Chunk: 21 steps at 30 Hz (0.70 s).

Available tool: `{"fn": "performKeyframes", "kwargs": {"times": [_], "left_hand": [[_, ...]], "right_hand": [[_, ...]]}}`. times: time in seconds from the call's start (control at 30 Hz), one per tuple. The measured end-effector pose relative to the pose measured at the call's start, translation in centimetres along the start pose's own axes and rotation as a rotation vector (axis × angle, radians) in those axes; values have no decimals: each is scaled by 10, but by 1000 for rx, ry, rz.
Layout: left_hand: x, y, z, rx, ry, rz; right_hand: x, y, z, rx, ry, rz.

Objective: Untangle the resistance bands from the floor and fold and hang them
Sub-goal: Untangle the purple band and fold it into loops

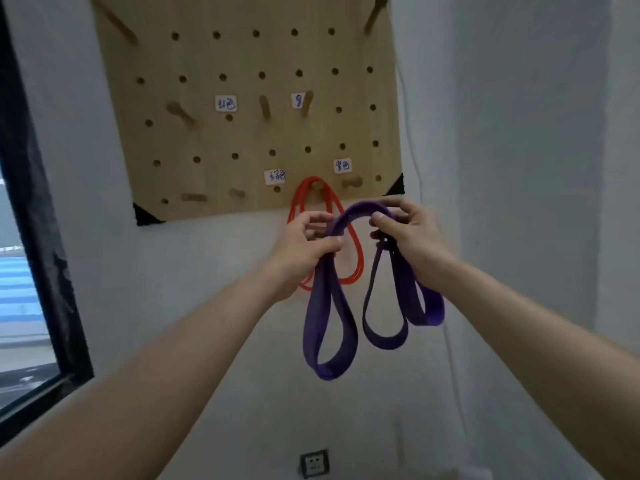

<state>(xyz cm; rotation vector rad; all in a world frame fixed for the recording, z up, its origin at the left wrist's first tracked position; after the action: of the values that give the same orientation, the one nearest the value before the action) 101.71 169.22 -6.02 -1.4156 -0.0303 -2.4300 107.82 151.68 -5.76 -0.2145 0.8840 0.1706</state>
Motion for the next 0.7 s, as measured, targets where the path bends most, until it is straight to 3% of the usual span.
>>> {"fn": "performKeyframes", "kwargs": {"times": [0.3, 0.47, 0.6, 0.7], "left_hand": [[25, 26, 96, 229, 257, 153], [54, 30, 151, 118, 363, 450], [62, 22, 183, -44, 299, 828], [58, 10, 195, -76, 227, 816]], "right_hand": [[0, -28, 102, 163, -101, -58], [8, -29, 144, 246, -187, -250], [22, -24, 165, 222, -188, -294], [31, -12, 176, 165, -206, -299]]}}
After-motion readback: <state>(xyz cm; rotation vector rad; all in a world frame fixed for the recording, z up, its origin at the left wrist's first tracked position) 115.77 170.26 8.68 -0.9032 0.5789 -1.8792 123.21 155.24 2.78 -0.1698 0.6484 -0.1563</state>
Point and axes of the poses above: each hand's wrist, its own z-axis towards the middle knuckle, its own y-axis out of the palm, x = y × z, the point moved 8 cm from there along z, towards the middle knuckle, and after that the axes turned 7 degrees about -z, right-handed, at the moved point
